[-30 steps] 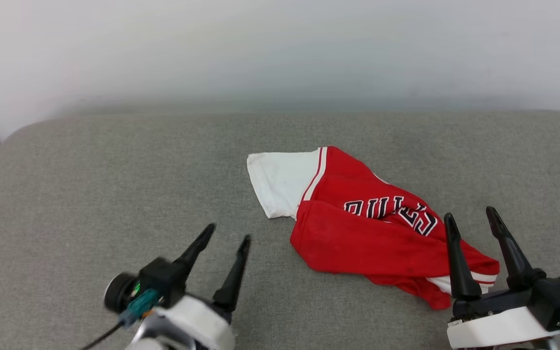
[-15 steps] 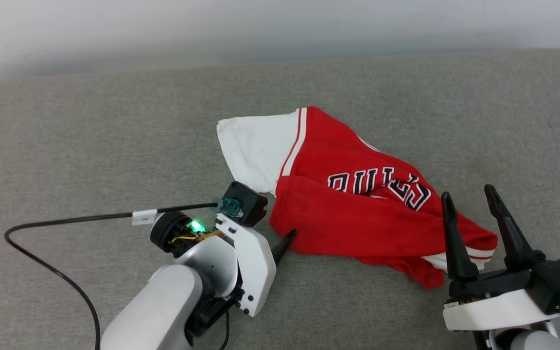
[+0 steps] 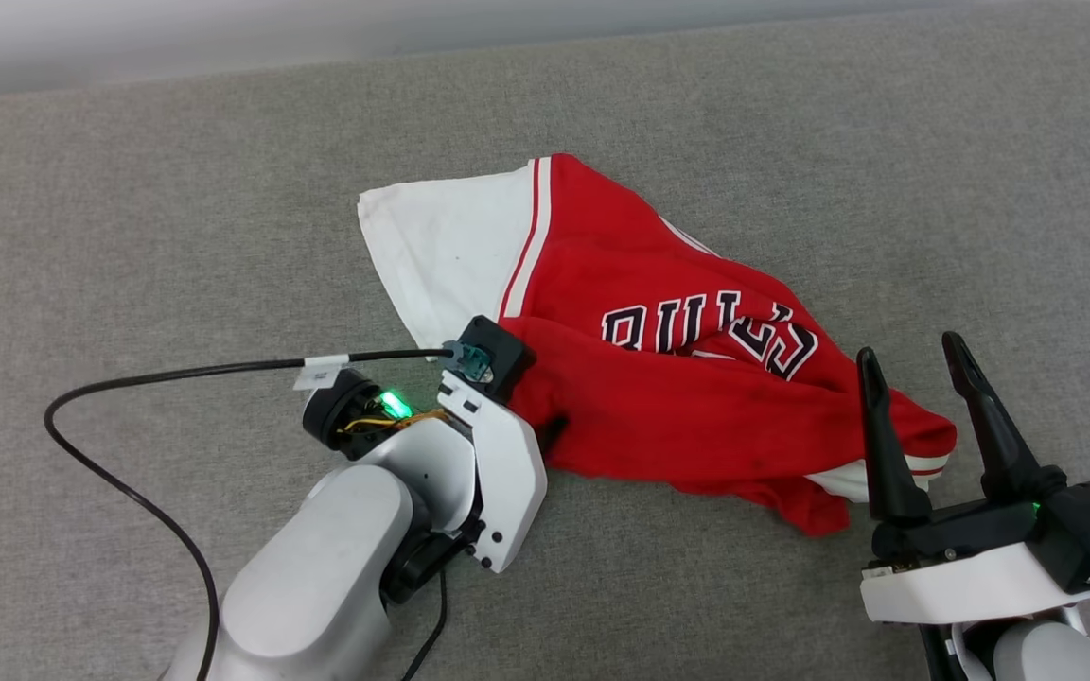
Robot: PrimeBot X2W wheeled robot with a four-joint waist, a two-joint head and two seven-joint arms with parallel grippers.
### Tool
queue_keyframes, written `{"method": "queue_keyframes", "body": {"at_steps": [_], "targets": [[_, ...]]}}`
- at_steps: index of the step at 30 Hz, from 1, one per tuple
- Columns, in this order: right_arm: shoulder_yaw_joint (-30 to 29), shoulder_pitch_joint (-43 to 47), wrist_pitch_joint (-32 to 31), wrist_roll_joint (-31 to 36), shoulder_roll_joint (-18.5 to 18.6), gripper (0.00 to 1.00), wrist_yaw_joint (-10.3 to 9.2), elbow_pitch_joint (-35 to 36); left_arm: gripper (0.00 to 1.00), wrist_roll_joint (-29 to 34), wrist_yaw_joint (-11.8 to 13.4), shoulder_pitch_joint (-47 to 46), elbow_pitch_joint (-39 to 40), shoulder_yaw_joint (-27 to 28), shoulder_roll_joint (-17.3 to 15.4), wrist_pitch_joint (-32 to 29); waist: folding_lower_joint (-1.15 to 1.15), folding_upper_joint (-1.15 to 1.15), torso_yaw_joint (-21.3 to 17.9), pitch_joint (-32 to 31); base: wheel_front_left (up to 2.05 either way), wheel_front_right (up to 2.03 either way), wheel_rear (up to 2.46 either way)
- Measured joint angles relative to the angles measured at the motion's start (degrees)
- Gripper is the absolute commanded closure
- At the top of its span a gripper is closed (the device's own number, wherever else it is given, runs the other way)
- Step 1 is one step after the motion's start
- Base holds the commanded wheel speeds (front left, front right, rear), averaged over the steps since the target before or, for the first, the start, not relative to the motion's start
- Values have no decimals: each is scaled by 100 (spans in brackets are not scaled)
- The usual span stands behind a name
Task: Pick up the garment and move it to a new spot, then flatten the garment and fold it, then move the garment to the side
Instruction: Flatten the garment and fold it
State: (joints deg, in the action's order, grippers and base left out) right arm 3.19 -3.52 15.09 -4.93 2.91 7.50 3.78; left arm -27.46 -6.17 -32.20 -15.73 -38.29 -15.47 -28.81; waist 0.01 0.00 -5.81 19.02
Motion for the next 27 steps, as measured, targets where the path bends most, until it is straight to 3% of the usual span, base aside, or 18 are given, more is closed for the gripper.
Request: {"method": "queue_keyframes", "body": {"at_steps": [8, 14, 21, 27], "targets": [[-64, 7, -1, -4, 0, 0, 0, -96, 100, 64, 43, 29, 67, 158, -49, 935, 0, 0, 127, -165, 0, 0, 0], [-93, 81, 0, 40, -1, 0, 1, -190, 100, 48, 371, 388, 879, 512, -313, 1410, -1, 0, 339, -507, 0, 0, 0], [-221, 238, 0, 36, 0, 0, 0, -254, 100, -60, 939, 1467, 2076, 927, -1018, 1239, -1, 0, 629, -904, 0, 0, 0], [-234, 296, 0, 27, 0, 0, 0, -319, 100, -252, 1199, 2597, 2366, 869, -1403, 869, -1, 0, 831, -1108, 0, 0, 0]]}}
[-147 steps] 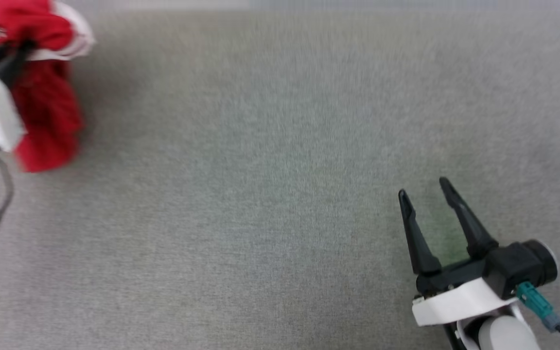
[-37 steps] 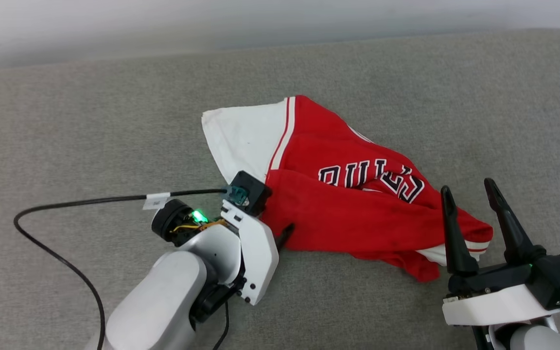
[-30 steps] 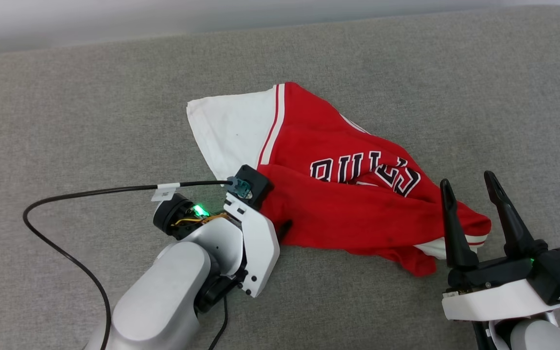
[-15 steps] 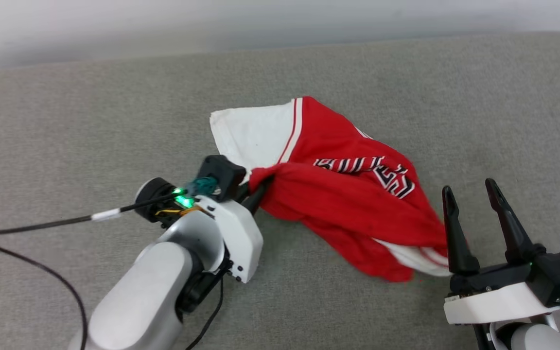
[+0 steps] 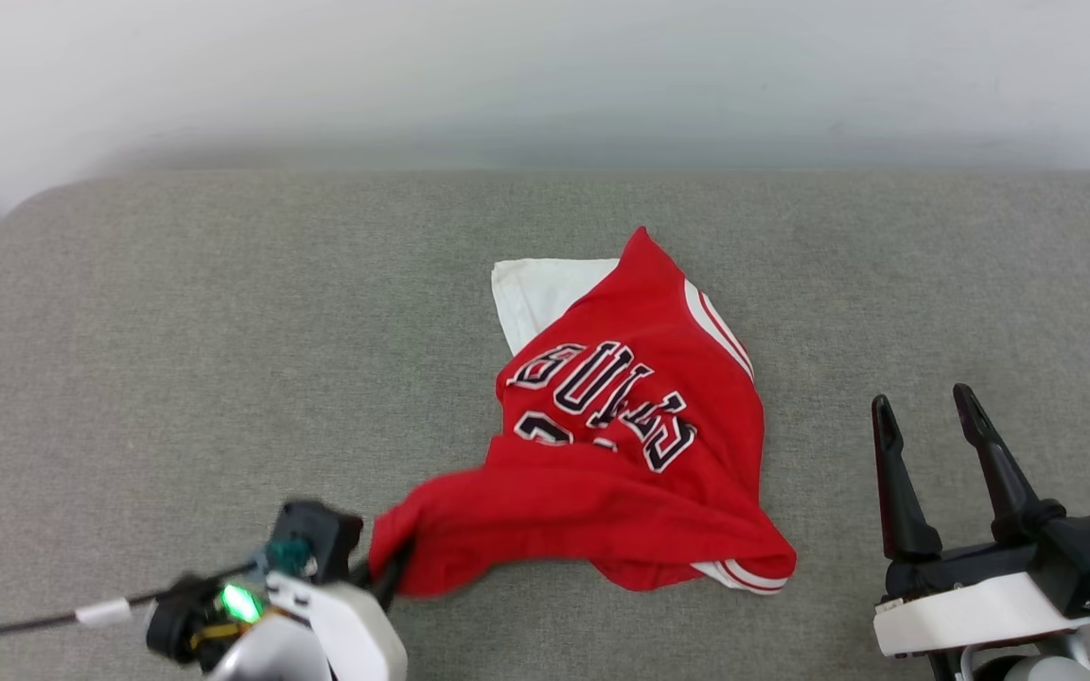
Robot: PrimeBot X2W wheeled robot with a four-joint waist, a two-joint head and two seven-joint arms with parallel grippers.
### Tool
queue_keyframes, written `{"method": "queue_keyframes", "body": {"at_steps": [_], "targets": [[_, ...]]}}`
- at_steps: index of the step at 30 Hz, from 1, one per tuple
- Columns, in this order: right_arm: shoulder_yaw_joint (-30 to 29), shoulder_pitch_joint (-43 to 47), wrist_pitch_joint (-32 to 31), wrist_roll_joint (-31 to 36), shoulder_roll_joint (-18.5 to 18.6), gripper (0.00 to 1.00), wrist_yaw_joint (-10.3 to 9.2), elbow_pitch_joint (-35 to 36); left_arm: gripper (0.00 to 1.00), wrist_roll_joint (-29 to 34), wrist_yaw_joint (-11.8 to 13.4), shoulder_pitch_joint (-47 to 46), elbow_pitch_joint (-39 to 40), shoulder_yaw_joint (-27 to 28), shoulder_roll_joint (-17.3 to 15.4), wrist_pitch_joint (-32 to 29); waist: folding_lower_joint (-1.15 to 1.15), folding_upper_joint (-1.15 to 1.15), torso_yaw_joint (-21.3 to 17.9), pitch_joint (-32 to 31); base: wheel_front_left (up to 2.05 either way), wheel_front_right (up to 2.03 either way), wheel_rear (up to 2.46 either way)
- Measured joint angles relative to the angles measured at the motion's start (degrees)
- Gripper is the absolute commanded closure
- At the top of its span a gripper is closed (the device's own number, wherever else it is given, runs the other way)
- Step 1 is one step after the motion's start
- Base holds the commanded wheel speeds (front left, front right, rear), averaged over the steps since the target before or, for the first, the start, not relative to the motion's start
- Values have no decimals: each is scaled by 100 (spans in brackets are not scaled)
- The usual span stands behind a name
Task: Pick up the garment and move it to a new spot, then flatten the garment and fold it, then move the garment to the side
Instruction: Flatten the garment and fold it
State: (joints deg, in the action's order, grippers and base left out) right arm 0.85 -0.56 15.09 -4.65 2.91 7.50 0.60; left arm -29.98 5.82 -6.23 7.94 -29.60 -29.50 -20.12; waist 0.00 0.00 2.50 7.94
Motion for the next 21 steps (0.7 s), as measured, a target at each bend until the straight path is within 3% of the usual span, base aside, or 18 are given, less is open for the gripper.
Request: {"method": "queue_keyframes", "body": {"at_steps": [9, 10, 11, 12, 17, 21], "targets": [[24, 62, 0, 9, 0, 0, 0, -133, 100, -162, -266, 655, -544, -776, 92, -522, 0, 0, 113, -218, 0, 0, 0], [30, 63, 0, 9, 0, 0, 0, -144, 94, -162, -309, 669, -613, -839, 113, -523, 0, 0, 114, -241, 0, 0, 0], [31, 66, 0, 9, 0, 0, 0, -152, 54, -176, -348, 682, -672, -875, 149, -513, 0, 0, 115, -261, 0, 0, 0], [36, 70, 0, 10, 0, 0, 0, -159, 0, -192, -386, 686, -714, -893, 192, -452, 0, 0, 117, -280, 0, 0, 0], [35, 137, 0, 19, 0, 0, 0, -208, 0, -91, -424, 514, -669, -723, 331, 211, 0, 0, 129, -379, 0, 0, 0], [-3, 194, -9, 31, 0, 0, 0, -267, 0, 0, -248, 354, -542, -334, 495, 1084, 0, 0, 162, -467, 0, 0, 0]]}}
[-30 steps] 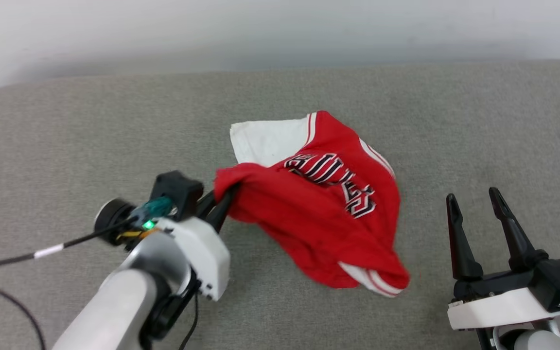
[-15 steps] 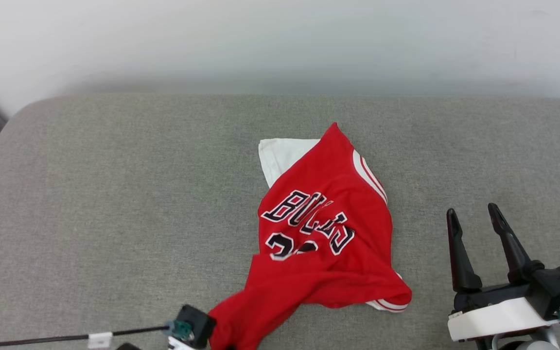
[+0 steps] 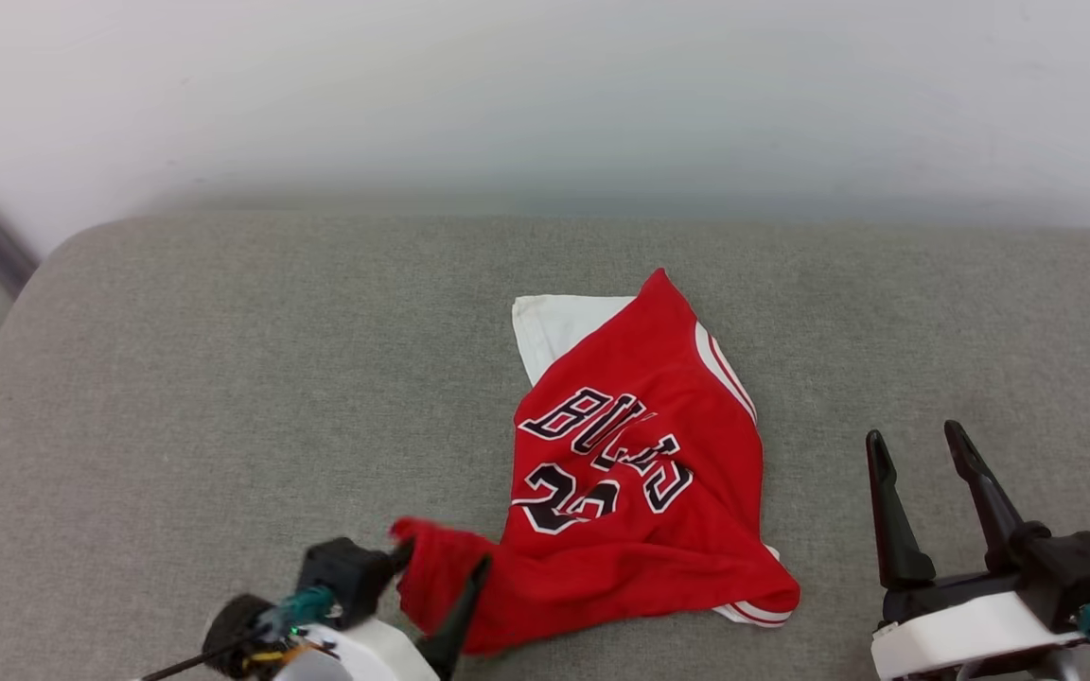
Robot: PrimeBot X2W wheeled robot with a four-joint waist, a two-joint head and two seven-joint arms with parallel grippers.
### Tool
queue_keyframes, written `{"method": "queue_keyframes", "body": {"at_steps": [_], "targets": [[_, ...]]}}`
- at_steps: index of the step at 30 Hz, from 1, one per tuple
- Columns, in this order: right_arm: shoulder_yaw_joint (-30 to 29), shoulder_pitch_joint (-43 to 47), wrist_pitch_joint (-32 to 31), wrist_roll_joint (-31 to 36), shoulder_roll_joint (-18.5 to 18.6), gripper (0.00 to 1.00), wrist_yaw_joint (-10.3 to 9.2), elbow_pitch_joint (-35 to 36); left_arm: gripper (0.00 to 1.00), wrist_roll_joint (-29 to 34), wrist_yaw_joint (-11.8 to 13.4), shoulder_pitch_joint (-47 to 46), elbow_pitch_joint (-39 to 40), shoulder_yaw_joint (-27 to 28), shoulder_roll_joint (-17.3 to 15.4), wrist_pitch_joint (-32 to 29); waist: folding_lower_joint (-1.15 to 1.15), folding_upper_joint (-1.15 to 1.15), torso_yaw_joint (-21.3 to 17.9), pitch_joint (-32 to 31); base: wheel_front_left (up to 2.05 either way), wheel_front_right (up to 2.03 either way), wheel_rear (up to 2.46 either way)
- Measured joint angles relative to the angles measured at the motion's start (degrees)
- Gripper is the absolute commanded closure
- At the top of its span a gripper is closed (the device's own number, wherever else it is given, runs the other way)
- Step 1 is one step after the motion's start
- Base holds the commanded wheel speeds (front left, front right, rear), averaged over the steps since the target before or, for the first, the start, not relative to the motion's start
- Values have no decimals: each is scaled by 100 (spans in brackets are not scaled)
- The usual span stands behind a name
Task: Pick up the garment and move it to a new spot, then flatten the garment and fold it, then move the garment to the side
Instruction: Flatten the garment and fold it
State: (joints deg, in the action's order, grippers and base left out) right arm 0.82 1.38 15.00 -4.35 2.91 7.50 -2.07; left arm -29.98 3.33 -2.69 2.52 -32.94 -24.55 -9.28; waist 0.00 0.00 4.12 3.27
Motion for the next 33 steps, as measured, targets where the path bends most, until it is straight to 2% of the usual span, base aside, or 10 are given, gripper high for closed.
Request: {"method": "queue_keyframes", "body": {"at_steps": [5, 9, 14, 17, 21, 26, 33], "targets": [[123, -32, -758, -92, 40, 0, 0, 126, 0, 302, 114, -176, 13, 426, 7, 1307, 0, 0, 75, -77, 0, 0, 0], [450, -118, -1948, -385, 431, 0, 0, 338, 0, 474, 189, -195, -137, 614, 11, 2068, 0, 0, 138, -90, 0, 0, 0], [1094, -252, -3960, -945, 1144, 0, 0, 662, 0, 623, 279, -194, -211, 762, 100, 2348, 0, 0, 252, -19, 0, 0, 0], [1298, -422, -5076, -1424, 1340, 0, 2, 842, 0, 723, 265, -228, -257, 759, 158, 2386, 0, 0, 363, 71, 0, 0, 0], [1341, -722, -6112, -1558, 1455, 0, 0, 833, 0, 768, 222, -366, -303, 789, 249, 2410, 0, 0, 565, 217, 0, 0, 0], [1272, -914, -6767, -1522, 1416, 0, 0, 495, 0, 823, 133, -499, -372, 793, 380, 2418, 0, 0, 873, 397, 0, 0, 0], [969, -953, -6764, -1121, 1146, 0, 0, -250, 0, 910, 35, -566, -443, 883, 497, 2427, 0, 0, 1364, 640, 0, 0, 0]]}}
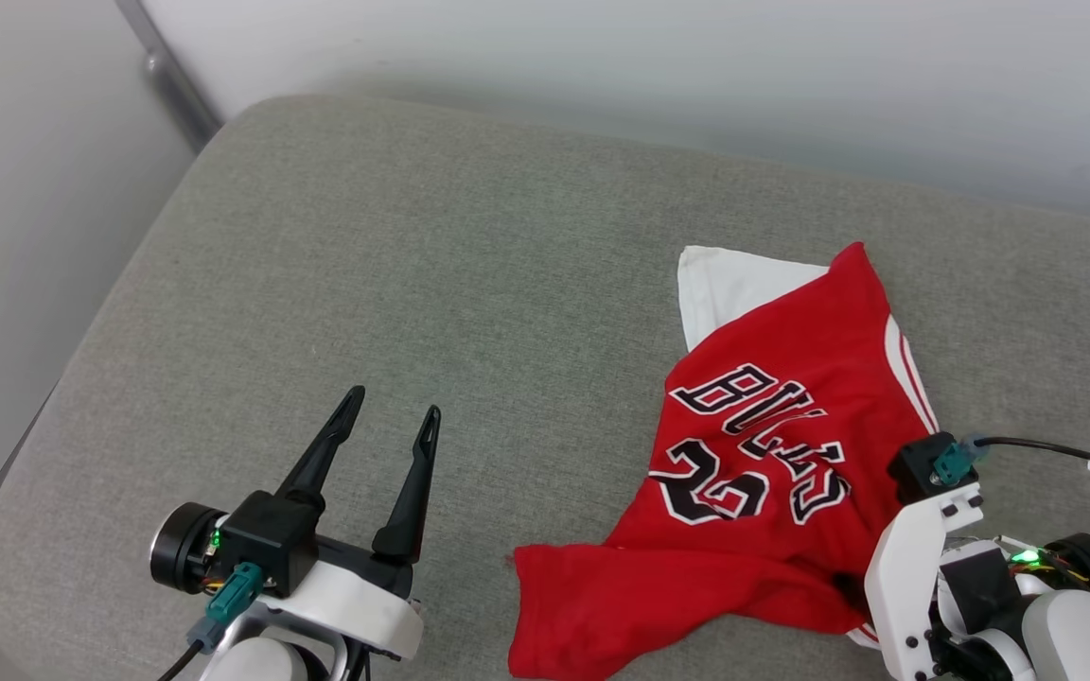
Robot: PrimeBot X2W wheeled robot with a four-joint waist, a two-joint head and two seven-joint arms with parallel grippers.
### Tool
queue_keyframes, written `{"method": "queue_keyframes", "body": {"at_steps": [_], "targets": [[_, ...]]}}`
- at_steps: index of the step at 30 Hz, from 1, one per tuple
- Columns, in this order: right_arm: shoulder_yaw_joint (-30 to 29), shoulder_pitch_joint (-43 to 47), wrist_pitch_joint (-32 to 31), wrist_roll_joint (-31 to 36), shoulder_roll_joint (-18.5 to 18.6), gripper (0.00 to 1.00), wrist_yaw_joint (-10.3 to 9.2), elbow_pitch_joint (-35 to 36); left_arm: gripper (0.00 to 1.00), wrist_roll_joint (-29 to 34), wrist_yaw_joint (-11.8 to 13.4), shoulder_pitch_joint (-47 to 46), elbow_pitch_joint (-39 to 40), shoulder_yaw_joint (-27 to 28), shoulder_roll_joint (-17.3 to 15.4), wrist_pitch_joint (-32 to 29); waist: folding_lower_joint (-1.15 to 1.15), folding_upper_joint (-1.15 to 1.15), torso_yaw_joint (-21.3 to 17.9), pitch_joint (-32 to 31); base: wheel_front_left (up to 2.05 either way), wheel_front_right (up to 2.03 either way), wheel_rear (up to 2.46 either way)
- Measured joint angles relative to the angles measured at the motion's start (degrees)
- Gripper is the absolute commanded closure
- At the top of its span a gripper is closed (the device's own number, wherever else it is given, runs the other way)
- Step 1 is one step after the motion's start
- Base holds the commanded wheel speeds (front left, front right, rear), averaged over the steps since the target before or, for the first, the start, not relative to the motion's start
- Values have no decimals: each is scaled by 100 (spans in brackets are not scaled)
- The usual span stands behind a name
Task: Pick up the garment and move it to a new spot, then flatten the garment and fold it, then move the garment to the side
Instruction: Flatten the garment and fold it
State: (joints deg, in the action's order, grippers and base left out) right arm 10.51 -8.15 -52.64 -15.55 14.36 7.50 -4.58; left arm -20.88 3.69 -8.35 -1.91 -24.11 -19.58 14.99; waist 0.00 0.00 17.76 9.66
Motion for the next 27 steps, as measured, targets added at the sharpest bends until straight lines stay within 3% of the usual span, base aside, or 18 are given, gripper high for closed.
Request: {"method": "queue_keyframes", "body": {"at_steps": [1, 3, 8, 12, 15, 20, 24, 27], "targets": [[-15, -2, 30, 46, 7, 51, 2, -52, 0, 4, -1, 0, -5, 9, 16, 0, 0, 0, 33, 13, 0, 0, 0], [-8, -5, 132, 140, 22, 100, 2, -109, 0, 19, -15, 2, -18, 20, 34, 0, 0, 0, 71, 26, 0, 0, 0], [-42, -2, 320, 229, 58, 100, 4, -99, 0, 55, -18, 78, -62, 87, 56, 4, 0, 0, -3, -70, 0, 0, 0], [-120, 64, 286, 320, 410, 100, 2, 234, 0, 56, -44, 144, -73, 134, 89, 8, 0, 0, -164, -210, 0, 0, 0], [-100, 86, 155, 346, 851, 100, 2, 593, 0, 59, -48, 227, -82, 174, 110, 8, 0, 0, -330, -323, 0, 0, 0], [-170, 75, -71, 371, 1896, 100, 2, 970, 0, 99, -66, 242, -56, 203, 197, 8, 0, 0, -599, -444, 0, 0, 0], [-396, -1, -74, 508, 2583, 100, 2, 869, 0, 123, -97, 240, -47, 221, 247, 8, 0, 0, -711, -413, 0, 0, 0], [-502, -7, 100, 684, 2867, 100, 2, 612, 0, 158, -120, 231, -57, 226, 289, 8, 0, 0, -737, -335, 0, 0, 0]]}}
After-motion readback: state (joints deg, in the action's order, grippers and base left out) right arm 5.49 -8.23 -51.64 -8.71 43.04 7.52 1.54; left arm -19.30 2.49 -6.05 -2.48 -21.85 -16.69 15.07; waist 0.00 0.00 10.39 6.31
